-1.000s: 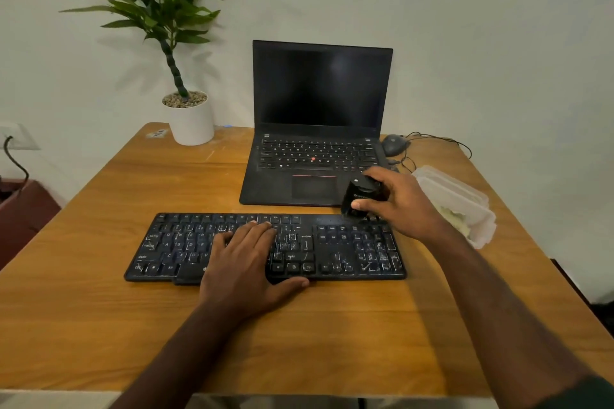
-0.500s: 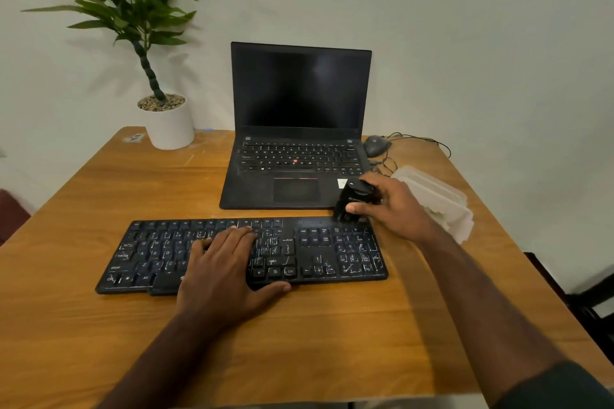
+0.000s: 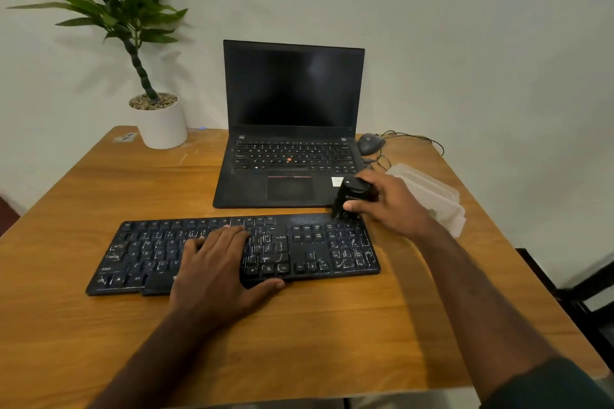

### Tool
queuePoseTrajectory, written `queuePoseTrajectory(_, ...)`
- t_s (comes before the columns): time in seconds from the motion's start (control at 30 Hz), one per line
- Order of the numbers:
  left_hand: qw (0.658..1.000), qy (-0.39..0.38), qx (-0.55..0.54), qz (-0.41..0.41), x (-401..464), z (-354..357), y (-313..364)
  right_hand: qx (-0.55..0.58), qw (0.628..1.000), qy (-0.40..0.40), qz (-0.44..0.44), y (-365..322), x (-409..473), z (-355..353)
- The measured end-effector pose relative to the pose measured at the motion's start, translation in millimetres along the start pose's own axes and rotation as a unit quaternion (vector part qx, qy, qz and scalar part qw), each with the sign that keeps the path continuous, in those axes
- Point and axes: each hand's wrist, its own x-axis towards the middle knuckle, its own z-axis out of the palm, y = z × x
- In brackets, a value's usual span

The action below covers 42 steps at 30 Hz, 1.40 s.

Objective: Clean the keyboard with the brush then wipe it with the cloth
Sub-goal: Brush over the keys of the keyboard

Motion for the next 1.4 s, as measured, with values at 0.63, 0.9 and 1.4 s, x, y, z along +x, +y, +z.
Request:
queuePoseTrajectory(0.63, 1.0, -0.001, -0.011, 0.0, 0, -1, 0, -0.053, 0.998, 0.013, -0.01, -11, 2, 23)
queuePoseTrajectory(0.9, 1.0, 0.006, -0.016, 0.0, -2, -1, -1, -0.002, 1.0, 0.002, -0.03, -21, 15, 49)
queuePoseTrajectory(1.4, 1.0, 0.007, -0.018, -0.003, -2, 0, -2, 0.05, 0.998, -0.019, -0.014, -16, 16, 44)
